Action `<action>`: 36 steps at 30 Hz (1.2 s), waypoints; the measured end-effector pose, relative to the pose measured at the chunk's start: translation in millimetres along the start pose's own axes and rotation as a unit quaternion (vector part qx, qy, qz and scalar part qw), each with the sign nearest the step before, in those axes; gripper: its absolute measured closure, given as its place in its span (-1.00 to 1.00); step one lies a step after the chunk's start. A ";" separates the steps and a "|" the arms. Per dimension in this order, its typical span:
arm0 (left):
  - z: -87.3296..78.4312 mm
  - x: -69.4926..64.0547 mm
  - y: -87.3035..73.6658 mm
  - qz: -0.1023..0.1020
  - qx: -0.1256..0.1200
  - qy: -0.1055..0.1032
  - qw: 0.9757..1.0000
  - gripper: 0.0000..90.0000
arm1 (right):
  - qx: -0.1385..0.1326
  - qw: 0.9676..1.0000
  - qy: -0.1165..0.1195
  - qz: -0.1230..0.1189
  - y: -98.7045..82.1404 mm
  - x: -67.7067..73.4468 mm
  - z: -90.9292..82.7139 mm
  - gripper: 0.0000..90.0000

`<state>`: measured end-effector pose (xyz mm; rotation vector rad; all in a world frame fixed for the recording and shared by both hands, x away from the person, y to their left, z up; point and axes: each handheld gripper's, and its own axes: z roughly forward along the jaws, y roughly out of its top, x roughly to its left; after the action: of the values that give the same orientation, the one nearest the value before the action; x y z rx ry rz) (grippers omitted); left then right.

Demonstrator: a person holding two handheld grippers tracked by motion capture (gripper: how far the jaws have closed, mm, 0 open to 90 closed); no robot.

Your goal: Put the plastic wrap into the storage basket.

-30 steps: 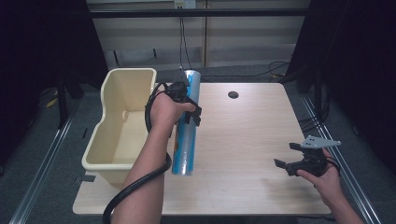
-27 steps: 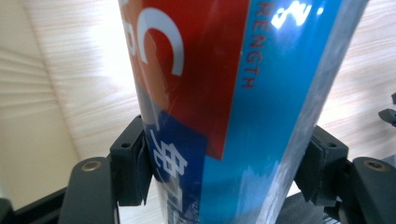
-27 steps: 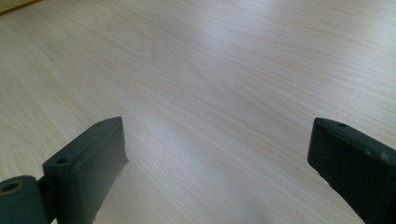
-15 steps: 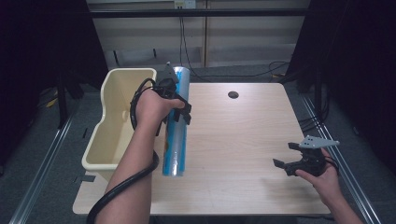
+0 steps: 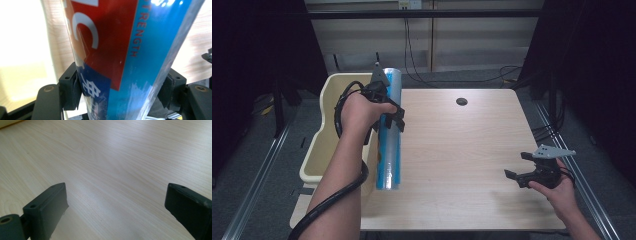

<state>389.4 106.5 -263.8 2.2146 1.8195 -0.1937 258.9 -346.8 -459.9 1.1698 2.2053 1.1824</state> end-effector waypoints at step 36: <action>9.1 56.0 -5.6 -0.054 0.012 0.000 0.998 -0.29 | 0.000 1.000 0.000 -0.003 -0.1 -1.0 -0.4 -0.91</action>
<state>395.9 157.6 -288.3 2.1324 1.9487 -0.2394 259.1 -347.8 -459.7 1.1618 2.2059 1.1800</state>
